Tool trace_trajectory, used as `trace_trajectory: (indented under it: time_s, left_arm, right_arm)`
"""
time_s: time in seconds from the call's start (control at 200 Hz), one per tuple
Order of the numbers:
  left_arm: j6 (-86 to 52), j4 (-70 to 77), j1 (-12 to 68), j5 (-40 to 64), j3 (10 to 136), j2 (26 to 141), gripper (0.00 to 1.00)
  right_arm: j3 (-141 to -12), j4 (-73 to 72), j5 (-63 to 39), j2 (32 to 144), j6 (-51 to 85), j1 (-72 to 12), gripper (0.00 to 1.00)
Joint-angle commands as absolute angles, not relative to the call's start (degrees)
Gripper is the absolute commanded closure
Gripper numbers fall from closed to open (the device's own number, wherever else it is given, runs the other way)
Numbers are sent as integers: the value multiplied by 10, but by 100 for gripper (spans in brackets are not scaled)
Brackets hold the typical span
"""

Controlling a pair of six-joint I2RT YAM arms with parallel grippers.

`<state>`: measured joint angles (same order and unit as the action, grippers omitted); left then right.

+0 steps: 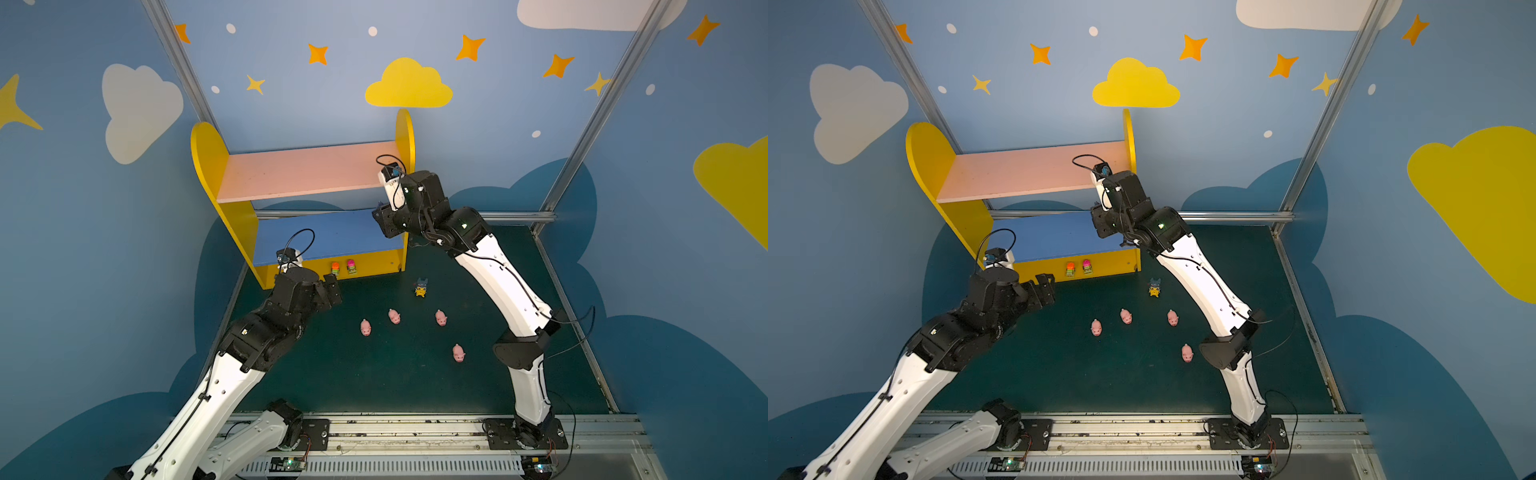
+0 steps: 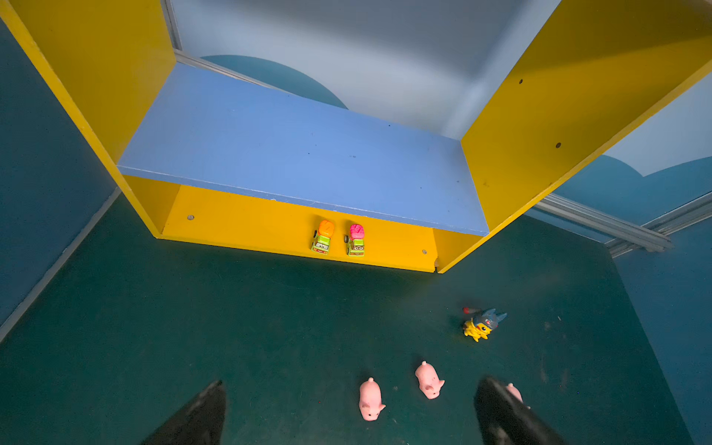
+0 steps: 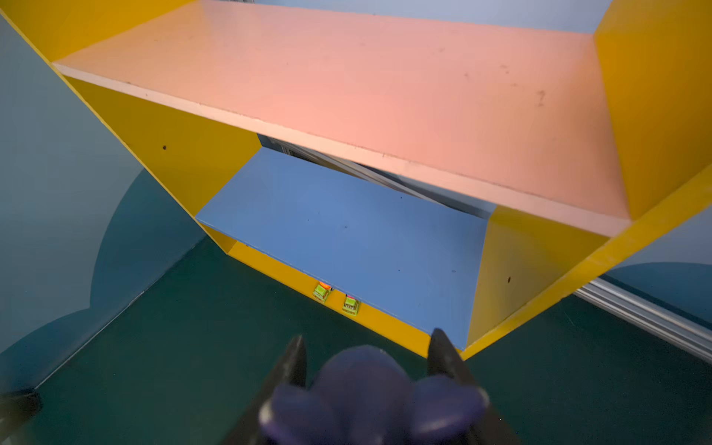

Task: Organize plastic toys on shelves
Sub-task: Place the plastic toy on the shelf.

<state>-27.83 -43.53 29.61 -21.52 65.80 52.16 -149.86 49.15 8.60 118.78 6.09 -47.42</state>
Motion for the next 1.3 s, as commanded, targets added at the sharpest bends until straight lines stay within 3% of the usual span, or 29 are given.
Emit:
trace_trajectory:
  time_s: [0.0, 0.28, 0.591, 1.297]
  left_arm:
    - [-266, -437, 291, -228, 672, 527, 0]
    - [-266, -430, 287, -233, 677, 541, 0]
    - [-276, -421, 287, -252, 662, 544, 0]
    - [-271, -421, 279, -254, 645, 536, 0]
  right_arm:
    - [-1517, 438, 61, 1192, 31, -466, 81]
    - [-1611, 360, 32, 1256, 2, -434, 80]
    - [-1611, 264, -8, 1283, -4, -400, 80]
    - [-1611, 219, -8, 1338, 36, -390, 81]
